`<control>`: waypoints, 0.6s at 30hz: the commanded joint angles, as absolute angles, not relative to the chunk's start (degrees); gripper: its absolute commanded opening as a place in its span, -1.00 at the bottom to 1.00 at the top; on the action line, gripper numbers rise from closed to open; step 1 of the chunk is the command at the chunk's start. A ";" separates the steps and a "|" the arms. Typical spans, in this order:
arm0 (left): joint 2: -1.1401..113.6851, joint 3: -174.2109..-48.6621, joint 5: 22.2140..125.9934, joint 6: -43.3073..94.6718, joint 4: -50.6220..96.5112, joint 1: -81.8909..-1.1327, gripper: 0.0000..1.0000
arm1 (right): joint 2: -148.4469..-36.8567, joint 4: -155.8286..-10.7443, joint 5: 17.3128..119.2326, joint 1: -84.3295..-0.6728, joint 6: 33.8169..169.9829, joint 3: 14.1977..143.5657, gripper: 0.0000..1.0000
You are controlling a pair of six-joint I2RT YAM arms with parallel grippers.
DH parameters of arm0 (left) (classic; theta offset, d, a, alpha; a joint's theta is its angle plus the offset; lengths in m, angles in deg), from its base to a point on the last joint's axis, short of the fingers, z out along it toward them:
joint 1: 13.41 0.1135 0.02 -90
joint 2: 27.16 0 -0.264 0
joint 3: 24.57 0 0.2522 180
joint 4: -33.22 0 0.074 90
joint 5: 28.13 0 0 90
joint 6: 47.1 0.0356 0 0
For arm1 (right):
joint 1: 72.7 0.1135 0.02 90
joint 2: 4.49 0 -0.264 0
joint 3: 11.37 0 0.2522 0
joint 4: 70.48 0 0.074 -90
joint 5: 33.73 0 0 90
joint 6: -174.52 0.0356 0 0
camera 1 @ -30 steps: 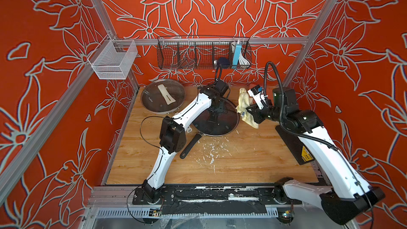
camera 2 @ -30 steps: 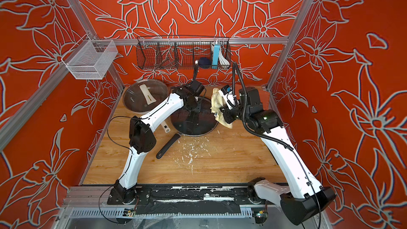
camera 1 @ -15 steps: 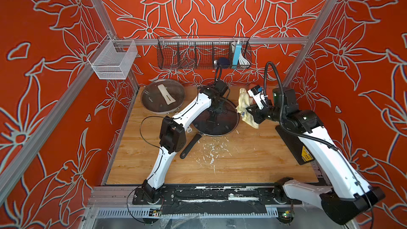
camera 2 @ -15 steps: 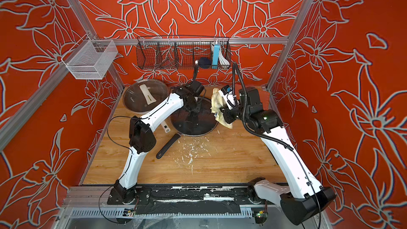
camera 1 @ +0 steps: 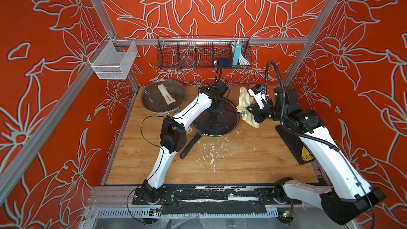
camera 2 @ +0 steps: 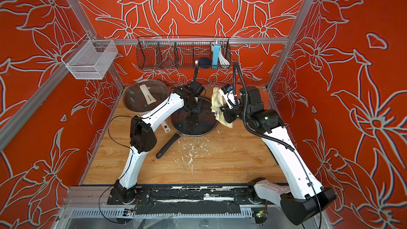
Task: Wipe the pot lid with a cloth
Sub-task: Place the pot lid on the cooking pot.
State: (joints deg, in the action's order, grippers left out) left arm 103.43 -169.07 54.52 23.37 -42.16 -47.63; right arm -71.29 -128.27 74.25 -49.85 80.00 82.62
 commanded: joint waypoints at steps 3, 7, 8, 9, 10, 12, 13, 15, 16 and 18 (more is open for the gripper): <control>104.68 -171.29 54.98 22.35 -41.27 -47.25 -1.00 | -71.31 -128.79 73.68 -49.50 80.14 84.55 -1.00; 103.98 -171.13 54.23 22.17 -38.05 -47.25 -1.00 | -71.03 -129.38 73.22 -49.51 79.87 84.54 -1.00; 103.82 -171.14 54.23 22.30 -37.23 -47.24 -1.00 | -71.01 -129.54 73.24 -49.49 79.87 84.57 -1.00; 103.76 -170.94 54.23 22.25 -36.63 -47.25 -1.00 | -71.02 -129.56 73.17 -49.49 79.86 84.61 -1.00; 103.73 -170.91 54.23 22.17 -36.44 -47.26 -1.00 | -71.02 -129.55 73.24 -49.50 79.86 84.64 -1.00; 104.06 -171.28 54.58 22.23 -36.82 -47.25 -1.00 | -71.32 -129.62 73.24 -49.45 79.86 84.79 -1.00; 104.07 -171.17 54.79 22.17 -36.89 -47.25 -1.00 | -71.33 -129.51 73.20 -49.54 79.98 84.83 -1.00; 103.83 -170.75 54.93 21.85 -37.26 -47.25 -1.00 | -71.54 -129.33 73.23 -49.42 79.95 84.75 -1.00; 103.67 -170.44 54.93 21.77 -37.26 -47.25 -1.00 | -71.74 -129.18 73.37 -49.46 79.95 84.78 -1.00; 103.17 -169.24 54.95 21.99 -36.75 -47.25 -1.00 | -72.05 -129.07 73.66 -49.41 80.17 84.77 -1.00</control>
State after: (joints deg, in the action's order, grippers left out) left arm 103.84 -169.44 54.74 22.70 -40.72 -47.59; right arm -71.49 -128.99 74.05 -49.81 80.00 83.21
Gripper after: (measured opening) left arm 0.315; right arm 0.095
